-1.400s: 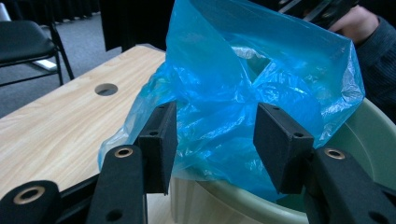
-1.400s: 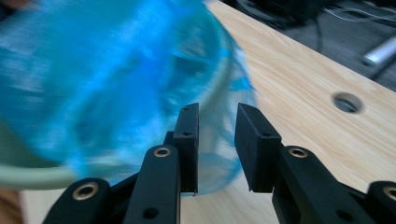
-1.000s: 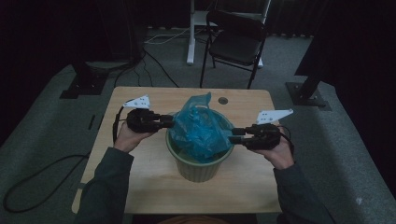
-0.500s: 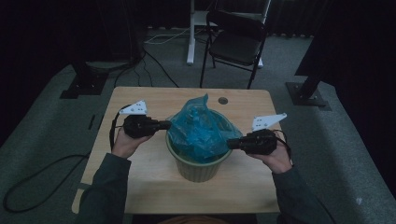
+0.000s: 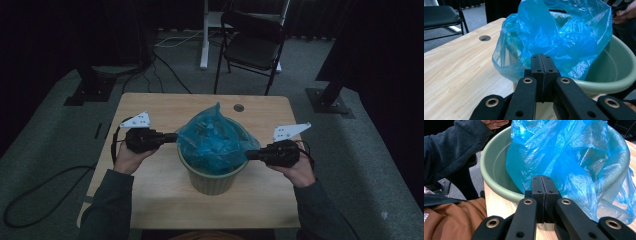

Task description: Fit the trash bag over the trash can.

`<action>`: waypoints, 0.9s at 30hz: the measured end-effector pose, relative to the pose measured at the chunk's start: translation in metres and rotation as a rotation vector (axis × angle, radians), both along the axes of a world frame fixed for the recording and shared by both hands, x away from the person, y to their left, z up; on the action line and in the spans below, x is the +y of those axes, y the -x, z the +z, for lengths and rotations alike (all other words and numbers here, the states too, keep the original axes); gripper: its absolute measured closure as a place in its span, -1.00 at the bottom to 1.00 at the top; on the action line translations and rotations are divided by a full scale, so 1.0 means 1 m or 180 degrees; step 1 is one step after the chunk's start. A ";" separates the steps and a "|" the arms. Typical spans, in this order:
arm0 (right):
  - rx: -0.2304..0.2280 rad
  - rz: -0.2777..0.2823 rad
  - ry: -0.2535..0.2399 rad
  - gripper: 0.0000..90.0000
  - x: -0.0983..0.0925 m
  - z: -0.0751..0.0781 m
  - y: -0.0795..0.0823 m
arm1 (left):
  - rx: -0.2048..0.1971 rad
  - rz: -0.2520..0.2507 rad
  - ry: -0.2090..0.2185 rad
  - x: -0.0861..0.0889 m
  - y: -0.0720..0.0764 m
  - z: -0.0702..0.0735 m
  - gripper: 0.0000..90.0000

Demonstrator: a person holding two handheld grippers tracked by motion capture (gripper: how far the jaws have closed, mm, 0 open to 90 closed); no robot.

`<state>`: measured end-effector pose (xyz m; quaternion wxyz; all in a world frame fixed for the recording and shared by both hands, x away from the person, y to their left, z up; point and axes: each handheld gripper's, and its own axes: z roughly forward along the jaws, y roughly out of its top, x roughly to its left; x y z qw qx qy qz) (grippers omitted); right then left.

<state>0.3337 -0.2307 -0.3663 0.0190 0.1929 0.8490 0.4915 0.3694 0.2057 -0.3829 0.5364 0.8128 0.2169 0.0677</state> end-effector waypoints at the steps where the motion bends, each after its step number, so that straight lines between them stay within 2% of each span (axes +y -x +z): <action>1: -0.0001 0.0002 0.0001 1.00 -0.001 0.000 0.000 | 0.0007 0.0006 0.0002 0.001 0.001 -0.001 1.00; 3: -0.0001 0.0007 0.0000 1.00 -0.001 0.000 0.001 | 0.0022 0.0006 0.0008 0.002 0.002 -0.002 1.00; 4: 0.0006 0.0014 0.0006 1.00 -0.002 0.000 0.002 | 0.0056 -0.0011 0.0038 0.003 0.007 -0.007 1.00; 8: 0.0045 0.0085 0.0067 1.00 -0.004 -0.002 0.006 | 0.0097 -0.0037 0.0009 0.001 0.014 -0.015 1.00; 10: 0.0056 0.0107 0.0079 1.00 -0.004 -0.002 0.006 | 0.0107 -0.0051 0.0005 0.001 0.015 -0.016 1.00; 12: 0.0075 0.0201 0.0161 1.00 -0.002 -0.004 0.008 | 0.0113 -0.0064 0.0030 0.000 0.015 -0.018 1.00; 15: 0.0098 0.0242 0.0169 1.00 -0.001 -0.005 0.010 | 0.0117 -0.0061 0.0037 0.000 0.015 -0.018 1.00; 21: 0.0083 0.0199 0.0130 1.00 -0.001 -0.006 0.007 | 0.0106 0.0006 0.0028 -0.002 0.013 -0.018 1.00; 22: 0.0081 0.0189 0.0124 1.00 -0.001 -0.006 0.006 | 0.0111 0.0056 0.0033 -0.003 0.009 -0.018 1.00; 24: 0.0049 0.0116 0.0098 1.00 -0.001 -0.008 0.004 | 0.0117 0.0081 0.0049 -0.003 0.007 -0.018 1.00; 27: 0.0084 0.0108 0.0029 1.00 -0.003 -0.010 0.002 | 0.0115 0.0090 0.0073 -0.003 0.009 -0.019 1.00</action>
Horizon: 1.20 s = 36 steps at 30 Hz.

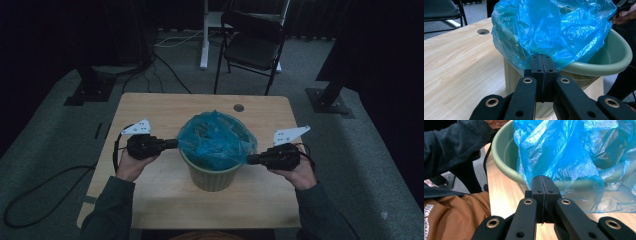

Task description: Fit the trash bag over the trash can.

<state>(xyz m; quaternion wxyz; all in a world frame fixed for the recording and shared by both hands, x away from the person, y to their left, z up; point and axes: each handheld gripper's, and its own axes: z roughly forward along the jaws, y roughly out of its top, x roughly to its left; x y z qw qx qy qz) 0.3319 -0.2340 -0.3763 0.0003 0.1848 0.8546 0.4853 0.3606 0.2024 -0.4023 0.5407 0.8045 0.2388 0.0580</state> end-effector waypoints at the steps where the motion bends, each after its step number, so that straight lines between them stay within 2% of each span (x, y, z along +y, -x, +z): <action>1: 0.0000 0.0000 0.0000 1.00 0.000 0.000 0.000 | 0.0000 0.0000 0.0000 0.000 0.000 0.000 1.00; 7: 0.0029 0.0056 -0.0006 1.00 0.001 -0.004 0.003 | -0.0034 -0.0056 -0.0025 0.000 0.011 -0.002 1.00; 11: 0.0037 0.0172 0.0039 1.00 0.004 -0.005 0.005 | -0.0019 -0.0095 -0.0008 0.000 0.014 -0.006 1.00; 19: 0.0052 0.0216 0.0049 1.00 0.005 -0.006 0.006 | -0.0024 -0.0155 -0.0086 -0.006 0.018 -0.015 1.00; 22: 0.0079 0.0221 0.0127 1.00 0.006 -0.009 0.006 | -0.0013 -0.0177 -0.0115 -0.009 0.020 -0.018 1.00; 28: 0.0125 0.0238 0.0080 1.00 0.005 -0.012 0.004 | 0.0034 -0.0200 -0.0120 -0.011 0.020 -0.025 1.00; 36: 0.0216 0.0269 0.0234 1.00 0.013 -0.023 0.002 | 0.0035 -0.0207 -0.0101 -0.009 0.021 -0.025 1.00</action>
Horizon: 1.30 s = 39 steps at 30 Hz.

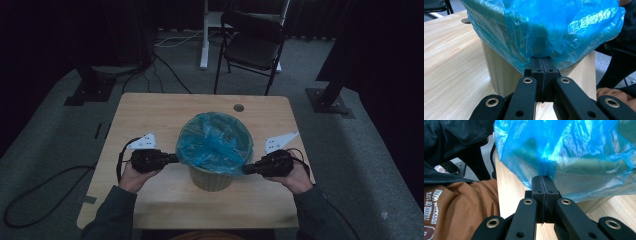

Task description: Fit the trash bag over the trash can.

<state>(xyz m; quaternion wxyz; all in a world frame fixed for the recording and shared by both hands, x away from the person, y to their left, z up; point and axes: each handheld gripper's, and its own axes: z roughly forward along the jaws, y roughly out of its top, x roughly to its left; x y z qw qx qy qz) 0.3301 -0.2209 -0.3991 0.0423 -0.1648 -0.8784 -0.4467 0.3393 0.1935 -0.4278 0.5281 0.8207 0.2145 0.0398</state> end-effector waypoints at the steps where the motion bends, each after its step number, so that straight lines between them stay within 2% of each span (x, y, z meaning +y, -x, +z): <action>1: 0.0006 0.0002 0.0017 1.00 0.001 -0.001 -0.001 | 0.0009 -0.0003 0.0011 0.000 0.000 0.000 1.00; 15: -0.0029 -0.0186 0.0489 1.00 0.009 -0.013 -0.007 | 0.0030 -0.0081 0.0141 0.005 0.003 -0.001 0.99; 16: -0.0028 -0.0182 0.0483 1.00 0.009 -0.014 -0.007 | 0.0033 -0.0076 0.0120 0.005 0.003 -0.002 0.99; 18: -0.0027 -0.0175 0.0470 1.00 0.009 -0.013 -0.006 | 0.0022 -0.0014 -0.0039 0.003 0.002 -0.004 1.00; 19: -0.0030 -0.0164 0.0446 1.00 0.009 -0.013 -0.006 | 0.0043 -0.0004 -0.0071 0.002 0.001 -0.006 1.00; 23: -0.0044 -0.0101 0.0312 1.00 0.008 -0.009 -0.003 | 0.0116 0.0026 -0.0132 0.001 -0.004 -0.015 1.00; 29: -0.0029 -0.0047 0.0175 0.98 0.005 -0.006 -0.002 | 0.0155 0.0080 -0.0205 0.001 -0.007 -0.020 1.00; 33: -0.0018 0.0045 0.0041 0.93 0.005 -0.005 0.001 | 0.0237 0.0183 -0.0275 0.003 -0.012 -0.028 1.00; 39: -0.0006 0.0045 -0.0003 0.96 0.003 -0.005 0.001 | 0.0264 0.0277 -0.0332 0.003 -0.014 -0.030 1.00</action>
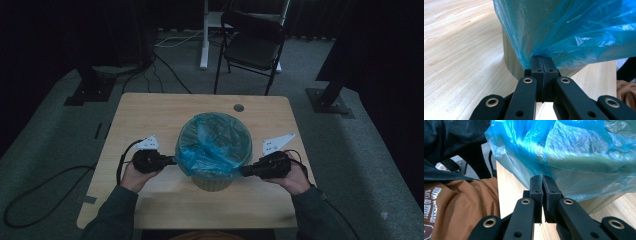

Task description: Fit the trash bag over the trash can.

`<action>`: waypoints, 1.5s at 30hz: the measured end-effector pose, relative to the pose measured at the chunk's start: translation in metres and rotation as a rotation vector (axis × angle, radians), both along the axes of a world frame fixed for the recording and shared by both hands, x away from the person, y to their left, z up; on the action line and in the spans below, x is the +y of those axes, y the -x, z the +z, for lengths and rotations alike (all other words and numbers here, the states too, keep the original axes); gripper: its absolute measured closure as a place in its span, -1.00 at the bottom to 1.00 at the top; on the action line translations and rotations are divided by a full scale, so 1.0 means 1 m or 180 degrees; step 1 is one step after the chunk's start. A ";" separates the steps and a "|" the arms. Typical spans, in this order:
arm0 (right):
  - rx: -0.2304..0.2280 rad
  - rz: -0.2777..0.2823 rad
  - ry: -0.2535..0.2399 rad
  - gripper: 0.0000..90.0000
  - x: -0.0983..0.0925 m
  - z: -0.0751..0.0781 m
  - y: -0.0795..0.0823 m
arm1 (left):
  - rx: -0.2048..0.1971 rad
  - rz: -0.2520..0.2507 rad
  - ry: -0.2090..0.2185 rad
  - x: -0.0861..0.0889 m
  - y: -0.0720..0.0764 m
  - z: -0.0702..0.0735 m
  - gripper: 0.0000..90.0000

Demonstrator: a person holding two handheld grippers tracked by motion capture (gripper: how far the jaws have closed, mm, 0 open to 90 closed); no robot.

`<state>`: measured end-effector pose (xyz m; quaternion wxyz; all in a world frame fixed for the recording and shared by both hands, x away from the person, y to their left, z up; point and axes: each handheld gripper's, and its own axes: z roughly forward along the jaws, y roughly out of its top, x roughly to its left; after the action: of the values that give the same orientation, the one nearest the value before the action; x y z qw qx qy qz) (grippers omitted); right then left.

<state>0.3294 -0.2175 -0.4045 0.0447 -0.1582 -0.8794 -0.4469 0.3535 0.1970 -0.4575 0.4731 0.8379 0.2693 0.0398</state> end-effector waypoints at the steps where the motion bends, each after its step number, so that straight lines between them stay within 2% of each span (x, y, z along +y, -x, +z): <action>1: 0.0002 -0.0004 -0.0004 0.98 0.000 0.000 0.000 | -0.0001 0.0009 -0.0003 0.000 0.000 0.000 1.00; 6: 0.0040 -0.0021 0.0076 1.00 0.000 -0.003 -0.001 | -0.0041 -0.0028 0.0052 -0.001 0.004 0.003 0.99; 8: 0.0088 -0.0103 0.0220 1.00 0.000 -0.008 -0.005 | -0.0103 -0.0105 0.0152 -0.001 0.008 0.008 0.99; 12: 0.0138 -0.0215 0.0362 1.00 -0.001 -0.014 -0.008 | -0.0150 -0.0214 0.0324 -0.001 0.012 0.013 0.97; 20: 0.0096 -0.0403 0.0678 1.00 0.000 -0.018 -0.011 | -0.0117 -0.0358 0.0523 0.002 0.013 0.015 0.97; 23: 0.0085 -0.0440 0.0771 1.00 0.002 -0.020 -0.011 | -0.0124 -0.0390 0.0546 0.003 0.013 0.016 0.97; 24: 0.0085 -0.0440 0.0771 1.00 0.002 -0.020 -0.011 | -0.0124 -0.0390 0.0546 0.003 0.013 0.016 0.97; 26: 0.0084 -0.0429 0.0747 1.00 0.002 -0.020 -0.011 | -0.0106 -0.0356 0.0420 0.001 0.012 0.013 0.99; 27: 0.0087 -0.0401 0.0702 1.00 0.001 -0.020 -0.011 | -0.0075 -0.0335 0.0335 0.000 0.010 0.011 0.99; 30: 0.0092 -0.0326 0.0572 1.00 0.000 -0.018 -0.008 | 0.0002 -0.0289 0.0196 -0.001 0.007 0.005 0.99; 35: 0.0083 -0.0201 0.0381 1.00 -0.001 -0.011 -0.004 | 0.0087 -0.0148 0.0024 -0.001 0.002 -0.001 0.99; 41: 0.0130 -0.0147 0.0283 1.00 -0.003 -0.011 -0.005 | 0.0140 -0.0077 0.0032 0.001 -0.001 -0.004 0.99; 45: 0.0175 -0.0247 0.0452 1.00 -0.003 -0.017 -0.009 | 0.0098 -0.0164 0.0064 -0.002 0.002 -0.002 0.99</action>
<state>0.3388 -0.2203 -0.4220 0.0402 -0.2071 -0.9005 -0.3803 0.3515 0.1946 -0.4597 0.4782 0.8403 0.2552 0.0120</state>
